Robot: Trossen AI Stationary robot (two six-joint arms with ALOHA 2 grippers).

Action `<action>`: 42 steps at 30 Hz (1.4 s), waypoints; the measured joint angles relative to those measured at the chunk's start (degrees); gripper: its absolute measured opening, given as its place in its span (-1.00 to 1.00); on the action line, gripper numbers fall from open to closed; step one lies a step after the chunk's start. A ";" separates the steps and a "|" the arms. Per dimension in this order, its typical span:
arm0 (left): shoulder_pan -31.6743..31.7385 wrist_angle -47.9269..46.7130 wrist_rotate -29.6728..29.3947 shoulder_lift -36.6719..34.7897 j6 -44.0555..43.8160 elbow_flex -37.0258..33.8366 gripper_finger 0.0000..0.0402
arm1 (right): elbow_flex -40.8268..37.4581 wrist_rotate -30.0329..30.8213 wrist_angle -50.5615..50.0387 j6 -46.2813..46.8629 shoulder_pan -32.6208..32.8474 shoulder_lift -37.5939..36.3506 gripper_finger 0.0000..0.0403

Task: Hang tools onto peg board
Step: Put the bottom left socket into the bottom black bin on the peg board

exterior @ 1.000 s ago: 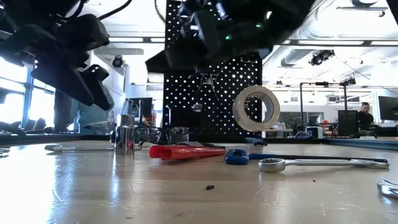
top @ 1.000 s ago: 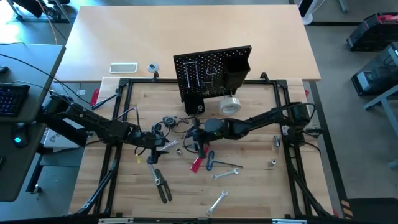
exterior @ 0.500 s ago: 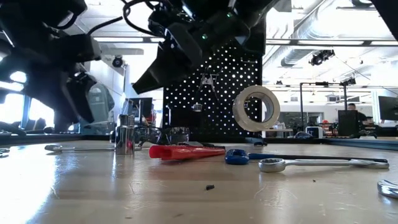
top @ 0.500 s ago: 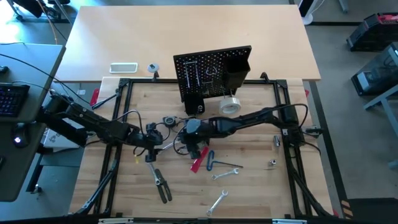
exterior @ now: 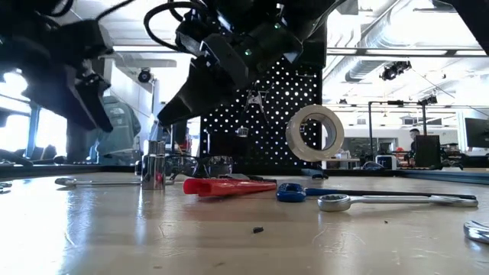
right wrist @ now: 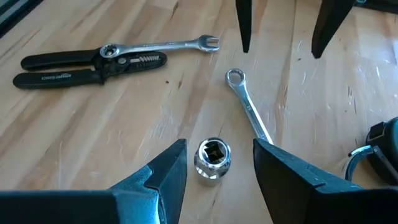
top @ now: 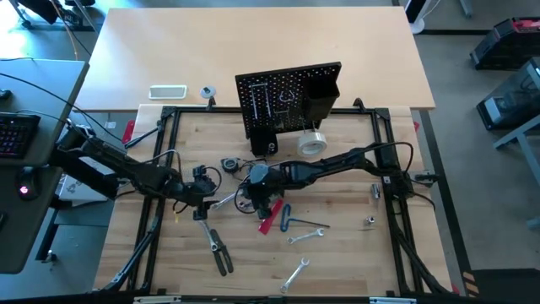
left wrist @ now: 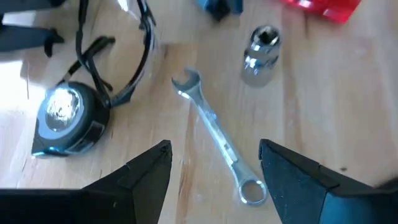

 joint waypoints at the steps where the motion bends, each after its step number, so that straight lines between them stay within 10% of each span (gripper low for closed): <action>1: -0.17 0.22 -0.02 -0.70 0.00 0.00 0.15 | 0.00 0.04 0.12 0.00 0.00 0.00 -0.12; 42: -0.38 22.57 2.93 19.63 -1.51 0.02 0.15 | -0.02 -1.45 6.20 2.97 0.02 5.16 -0.12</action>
